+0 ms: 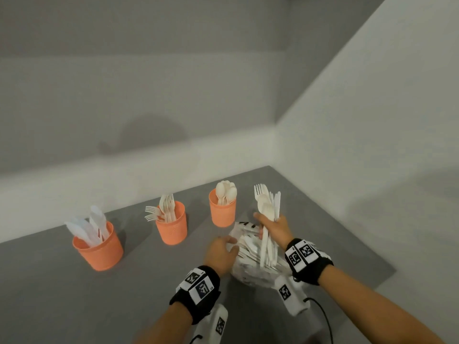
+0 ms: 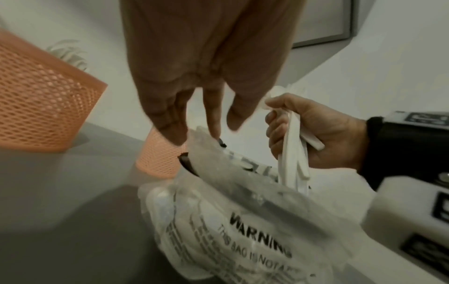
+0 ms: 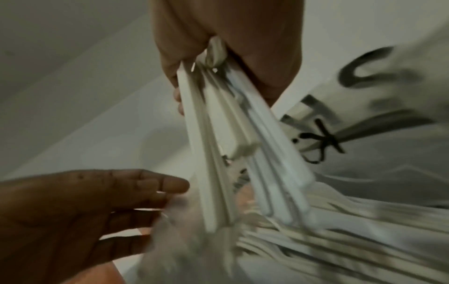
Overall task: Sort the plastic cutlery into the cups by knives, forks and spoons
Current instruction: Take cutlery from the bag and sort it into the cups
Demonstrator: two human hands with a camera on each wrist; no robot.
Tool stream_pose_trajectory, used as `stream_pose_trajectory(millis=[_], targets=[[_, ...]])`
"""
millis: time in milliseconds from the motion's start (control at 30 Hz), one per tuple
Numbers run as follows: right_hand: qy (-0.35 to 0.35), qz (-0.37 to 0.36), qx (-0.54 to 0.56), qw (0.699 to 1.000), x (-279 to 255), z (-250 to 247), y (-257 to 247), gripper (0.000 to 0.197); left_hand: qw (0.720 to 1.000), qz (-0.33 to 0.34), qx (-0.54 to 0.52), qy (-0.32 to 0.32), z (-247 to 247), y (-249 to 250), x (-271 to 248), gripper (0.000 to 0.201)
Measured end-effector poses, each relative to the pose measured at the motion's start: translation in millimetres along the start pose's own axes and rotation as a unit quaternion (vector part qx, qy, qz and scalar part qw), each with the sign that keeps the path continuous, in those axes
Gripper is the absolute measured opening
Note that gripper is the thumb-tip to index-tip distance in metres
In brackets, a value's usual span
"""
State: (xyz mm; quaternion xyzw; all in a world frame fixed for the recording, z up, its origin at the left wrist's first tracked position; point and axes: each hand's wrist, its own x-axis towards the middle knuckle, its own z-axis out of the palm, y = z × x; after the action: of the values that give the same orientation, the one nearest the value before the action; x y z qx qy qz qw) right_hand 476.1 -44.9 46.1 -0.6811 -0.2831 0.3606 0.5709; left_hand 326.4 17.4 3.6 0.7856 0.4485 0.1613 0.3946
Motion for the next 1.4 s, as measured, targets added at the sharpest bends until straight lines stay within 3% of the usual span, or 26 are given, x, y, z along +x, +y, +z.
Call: stream_pose_trajectory(millis=[67, 100, 200, 300, 433, 500, 733, 800, 900, 1000, 1067, 1133, 1200, 1267, 1333, 1400], targets=[[0.020, 0.002, 0.052, 0.998, 2.7, 5.6, -11.2, 0.025, 0.989, 0.023, -0.118, 0.085, -10.0, 6.1, -5.1, 0.012], [0.025, 0.002, 0.074, 0.997, 3.0, 9.5, -16.7, 0.023, 0.977, 0.011, -0.189, 0.093, -14.1, 10.8, -6.8, 0.016], [0.021, -0.004, 0.124, 0.992, 4.9, 30.6, -25.4, 0.025, 0.915, -0.102, -0.391, -0.014, -20.3, 21.8, -13.7, 0.028], [0.015, -0.020, 0.144, 0.989, 1.3, 61.2, -30.4, 0.023, 0.837, -0.190, -0.499, -0.116, -22.3, 23.3, -24.4, 0.050], [-0.003, -0.059, 0.156, 0.986, -10.8, 96.9, -31.8, 0.014, 0.748, -0.227, -0.618, -0.087, -40.1, 18.6, -33.8, 0.051], [-0.024, -0.087, 0.140, 0.986, -16.2, 111.0, -28.4, 0.029, 0.739, -0.216, -0.634, -0.078, -52.6, 13.3, -35.8, 0.046], [-0.113, -0.119, 0.106, 0.981, -31.9, 143.5, -30.6, 0.027, 0.748, -0.160, -0.638, -0.090, -86.1, -1.9, -52.8, 0.041], [-0.139, -0.108, 0.084, 0.981, -32.3, 150.0, -32.5, 0.023, 0.781, -0.137, -0.602, -0.093, -93.7, -7.7, -58.3, 0.027], [-0.228, -0.075, 0.042, 0.970, -35.5, 158.1, -33.9, 0.010, 0.857, -0.123, -0.495, -0.078, -101.9, -12.6, -63.2, 0.004], [-0.349, -0.008, 0.059, 0.935, -40.0, 164.1, -36.7, 0.017, 0.907, -0.123, -0.397, -0.068, -109.4, -14.2, -69.4, 0.020], [-0.383, 0.033, 0.090, 0.919, -37.6, 170.6, -35.3, 0.022, 0.932, -0.107, -0.344, -0.042, -112.9, -16.5, -72.4, 0.026], [-0.354, 0.032, 0.060, 0.933, -32.9, 181.1, -29.3, 0.049, 0.961, -0.081, -0.263, 0.037, -114.5, -20.6, -71.4, 0.023], [-0.300, -0.005, 0.007, 0.954, -35.6, 190.5, -27.5, 0.078, 0.972, -0.071, -0.176, 0.137, -115.5, -24.9, -69.0, 0.011], [-0.260, -0.027, -0.003, 0.965, -40.2, 199.2, -24.8, 0.069, 0.974, -0.080, -0.103, 0.185, -114.9, -27.8, -68.9, 0.018], [-0.241, -0.007, 0.008, 0.971, -42.0, 205.1, -23.0, 0.055, 0.982, -0.067, -0.056, 0.169, -112.7, -30.6, -68.6, 0.034], [-0.268, 0.015, 0.021, 0.963, -43.3, 204.4, -27.3, 0.041, 0.989, -0.031, -0.076, 0.120, -115.9, -30.7, -70.9, 0.039]])
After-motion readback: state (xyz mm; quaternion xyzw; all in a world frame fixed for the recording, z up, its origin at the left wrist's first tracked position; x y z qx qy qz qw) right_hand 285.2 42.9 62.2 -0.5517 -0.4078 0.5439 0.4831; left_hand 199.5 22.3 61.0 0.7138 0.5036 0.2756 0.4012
